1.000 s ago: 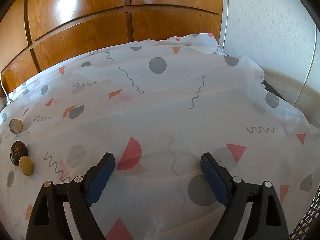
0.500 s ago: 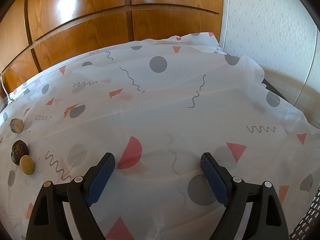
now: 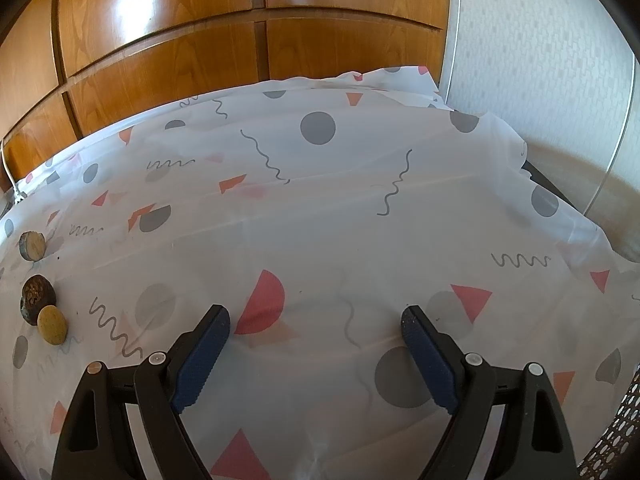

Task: Organize fruits
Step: 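Move the right tool toward the dark cylindrical root slice on the cloth, then close the right tool on the dark root slice and lift it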

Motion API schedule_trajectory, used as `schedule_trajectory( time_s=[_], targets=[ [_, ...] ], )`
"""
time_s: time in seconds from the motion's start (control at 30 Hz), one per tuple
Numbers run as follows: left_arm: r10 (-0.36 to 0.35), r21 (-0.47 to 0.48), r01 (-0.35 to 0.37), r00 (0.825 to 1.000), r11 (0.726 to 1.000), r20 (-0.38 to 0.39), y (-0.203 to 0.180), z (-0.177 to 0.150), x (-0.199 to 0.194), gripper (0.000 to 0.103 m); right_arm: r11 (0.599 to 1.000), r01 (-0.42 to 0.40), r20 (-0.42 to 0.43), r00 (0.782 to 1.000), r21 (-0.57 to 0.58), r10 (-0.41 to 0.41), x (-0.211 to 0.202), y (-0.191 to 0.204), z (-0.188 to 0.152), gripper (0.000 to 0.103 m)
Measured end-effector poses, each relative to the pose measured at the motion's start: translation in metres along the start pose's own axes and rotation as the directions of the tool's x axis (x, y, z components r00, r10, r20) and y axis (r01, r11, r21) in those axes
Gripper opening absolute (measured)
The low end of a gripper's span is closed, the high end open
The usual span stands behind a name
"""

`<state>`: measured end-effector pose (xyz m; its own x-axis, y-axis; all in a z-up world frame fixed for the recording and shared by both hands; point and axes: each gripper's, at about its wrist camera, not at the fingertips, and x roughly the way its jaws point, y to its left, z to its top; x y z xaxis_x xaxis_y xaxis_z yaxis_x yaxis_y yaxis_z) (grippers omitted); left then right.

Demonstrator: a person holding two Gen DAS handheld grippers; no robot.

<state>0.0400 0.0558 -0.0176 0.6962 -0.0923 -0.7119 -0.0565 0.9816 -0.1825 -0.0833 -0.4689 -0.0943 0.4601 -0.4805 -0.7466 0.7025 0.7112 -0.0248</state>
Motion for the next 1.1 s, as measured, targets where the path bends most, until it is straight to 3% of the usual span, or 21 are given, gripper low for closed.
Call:
schedule_trajectory(
  time_s=[0.83,0.93,1.0,1.1],
  targets=[
    [0.064,-0.126,-0.067,0.998,0.990,-0.028,0.056,0.004,-0.001,0.083,1.000,0.014,-0.015,1.000,-0.004,-0.014,-0.001,0.002,0.002,0.086],
    [0.068,-0.132,-0.071,0.997,0.989,-0.030,0.059,0.003,-0.001,0.083,1.000,0.008,-0.020,1.000,-0.012,-0.008,-0.001,0.007,0.005,0.074],
    [0.065,-0.135,-0.068,0.997,0.989,-0.030,0.059,0.003,-0.001,0.083,1.000,-0.010,-0.034,0.999,-0.019,0.009,-0.002,0.013,0.010,0.055],
    [0.062,-0.131,-0.064,0.998,0.989,-0.025,0.058,0.004,-0.002,0.083,0.995,-0.102,-0.067,0.993,-0.022,0.100,-0.006,0.026,0.016,0.041]
  ],
)
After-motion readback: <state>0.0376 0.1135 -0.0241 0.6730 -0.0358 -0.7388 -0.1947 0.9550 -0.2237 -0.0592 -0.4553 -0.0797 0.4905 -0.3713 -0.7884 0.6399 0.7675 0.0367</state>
